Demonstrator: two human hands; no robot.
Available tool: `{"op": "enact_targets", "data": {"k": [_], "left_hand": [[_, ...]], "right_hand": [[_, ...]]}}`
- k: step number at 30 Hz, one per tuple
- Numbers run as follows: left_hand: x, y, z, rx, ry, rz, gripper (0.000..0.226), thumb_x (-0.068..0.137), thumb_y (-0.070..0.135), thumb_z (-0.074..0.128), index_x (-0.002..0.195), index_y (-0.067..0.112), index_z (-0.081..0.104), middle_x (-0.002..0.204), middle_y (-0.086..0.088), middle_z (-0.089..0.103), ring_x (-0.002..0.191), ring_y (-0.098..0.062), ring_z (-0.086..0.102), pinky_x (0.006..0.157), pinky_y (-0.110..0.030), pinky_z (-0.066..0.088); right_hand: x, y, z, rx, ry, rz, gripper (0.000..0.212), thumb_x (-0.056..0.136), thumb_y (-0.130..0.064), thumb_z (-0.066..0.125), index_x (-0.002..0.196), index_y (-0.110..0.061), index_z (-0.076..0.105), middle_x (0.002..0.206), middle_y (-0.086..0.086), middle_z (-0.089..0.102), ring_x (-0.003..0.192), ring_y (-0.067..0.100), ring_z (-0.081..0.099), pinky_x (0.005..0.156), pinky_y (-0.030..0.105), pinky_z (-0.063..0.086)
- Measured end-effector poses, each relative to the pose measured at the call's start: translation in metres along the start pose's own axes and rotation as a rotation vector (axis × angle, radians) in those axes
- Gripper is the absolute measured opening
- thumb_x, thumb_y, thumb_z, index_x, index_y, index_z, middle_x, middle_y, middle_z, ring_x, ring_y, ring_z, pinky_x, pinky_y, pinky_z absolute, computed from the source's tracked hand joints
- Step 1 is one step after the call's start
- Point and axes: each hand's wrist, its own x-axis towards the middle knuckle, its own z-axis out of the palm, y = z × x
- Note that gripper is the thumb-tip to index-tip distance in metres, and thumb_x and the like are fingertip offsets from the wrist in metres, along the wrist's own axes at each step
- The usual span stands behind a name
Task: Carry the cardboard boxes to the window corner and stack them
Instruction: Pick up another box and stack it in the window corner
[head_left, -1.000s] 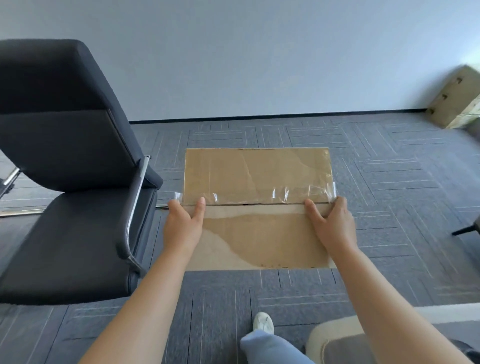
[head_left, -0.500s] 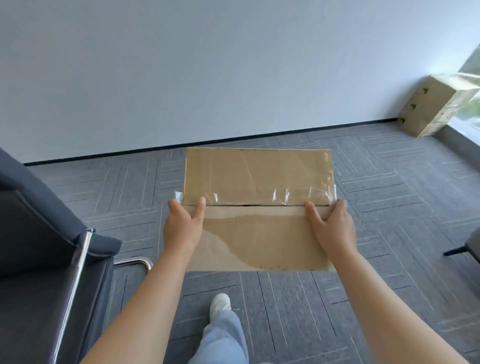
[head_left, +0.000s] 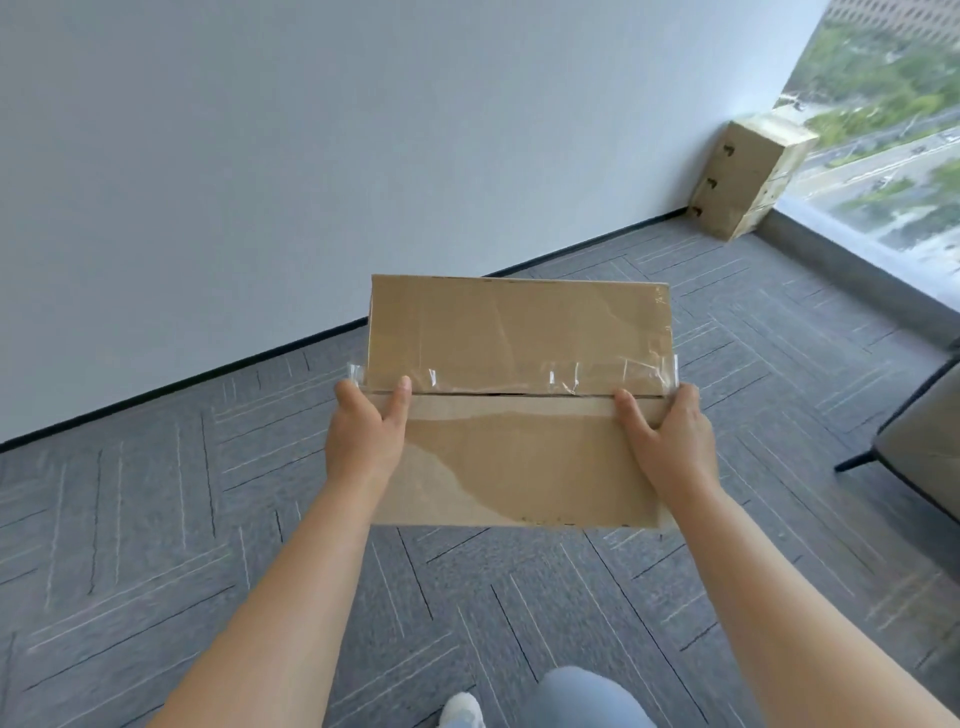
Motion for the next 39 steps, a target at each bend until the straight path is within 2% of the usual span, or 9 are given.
{"op": "enact_targets", "data": {"k": [5,10,16,19,23,26,29,34,39], "left_hand": [[0.066,0.041,0.046,0.006,-0.078,0.057,0.053,0.091,0.049,0.044,0.115,0.003,0.037,0.108,-0.015,0.059,0.094,-0.033,0.058,0.071,-0.036,0.044],[0.131,0.092,0.105,0.034,-0.097,0.119,0.054,0.092,0.047,0.043,0.120,0.001,0.036,0.097,-0.004,0.049,0.082,-0.023,0.047,0.067,-0.031,0.037],[0.206,0.171,0.181,0.032,-0.138,0.149,0.054,0.092,0.049,0.042,0.118,0.003,0.033,0.096,-0.006,0.050,0.084,-0.028,0.053,0.064,-0.033,0.041],[0.234,0.211,0.216,0.014,-0.153,0.157,0.051,0.092,0.047,0.043,0.117,0.004,0.034,0.097,-0.005,0.048,0.081,-0.025,0.050,0.065,-0.032,0.040],[0.274,0.254,0.260,0.028,-0.183,0.175,0.053,0.092,0.048,0.043,0.118,0.002,0.034,0.104,-0.011,0.054,0.091,-0.031,0.056,0.068,-0.034,0.042],[0.306,0.283,0.293,0.009,-0.223,0.189,0.054,0.091,0.048,0.044,0.118,0.002,0.034,0.110,-0.015,0.056,0.090,-0.031,0.055,0.071,-0.037,0.045],[0.344,0.314,0.330,0.003,-0.257,0.212,0.059,0.091,0.050,0.044,0.122,0.001,0.033,0.113,-0.016,0.055,0.098,-0.034,0.055,0.075,-0.039,0.046],[0.426,0.370,0.391,0.009,-0.312,0.269,0.055,0.092,0.047,0.043,0.120,0.000,0.033,0.098,-0.009,0.050,0.081,-0.024,0.048,0.062,-0.031,0.037],[0.516,0.434,0.447,0.015,-0.355,0.314,0.055,0.093,0.046,0.043,0.122,0.000,0.033,0.102,-0.007,0.049,0.083,-0.022,0.045,0.067,-0.031,0.035]], "right_hand": [[0.069,0.000,0.003,-0.010,0.077,0.060,0.047,0.085,-0.050,0.057,0.097,-0.009,0.038,0.092,0.008,0.050,0.085,0.027,0.049,0.075,0.039,0.043],[0.159,0.009,0.007,0.005,0.088,0.087,0.046,0.085,-0.051,0.056,0.099,-0.011,0.038,0.092,0.007,0.052,0.085,0.026,0.050,0.072,0.037,0.042],[0.284,0.017,-0.013,0.040,0.114,0.108,0.048,0.085,-0.051,0.056,0.103,-0.010,0.040,0.095,0.006,0.051,0.086,0.024,0.048,0.072,0.035,0.040],[0.339,0.021,-0.026,0.045,0.126,0.123,0.050,0.085,-0.051,0.056,0.108,-0.009,0.040,0.097,0.005,0.051,0.087,0.024,0.049,0.074,0.036,0.041],[0.399,0.026,-0.038,0.064,0.149,0.153,0.048,0.084,-0.051,0.057,0.104,-0.010,0.041,0.097,0.005,0.052,0.088,0.024,0.050,0.073,0.035,0.042],[0.442,0.032,-0.044,0.063,0.180,0.185,0.048,0.085,-0.050,0.057,0.106,-0.010,0.041,0.097,0.004,0.051,0.088,0.023,0.048,0.073,0.034,0.039],[0.491,0.035,-0.046,0.037,0.221,0.214,0.048,0.085,-0.051,0.056,0.106,-0.011,0.041,0.098,0.004,0.051,0.088,0.023,0.048,0.073,0.034,0.038],[0.589,0.030,-0.039,0.028,0.282,0.255,0.051,0.085,-0.051,0.056,0.109,-0.009,0.042,0.098,0.004,0.050,0.088,0.023,0.047,0.073,0.034,0.038],[0.693,0.015,-0.035,0.049,0.327,0.308,0.052,0.084,-0.051,0.057,0.113,-0.010,0.042,0.099,0.003,0.051,0.089,0.023,0.050,0.072,0.035,0.041]]}}
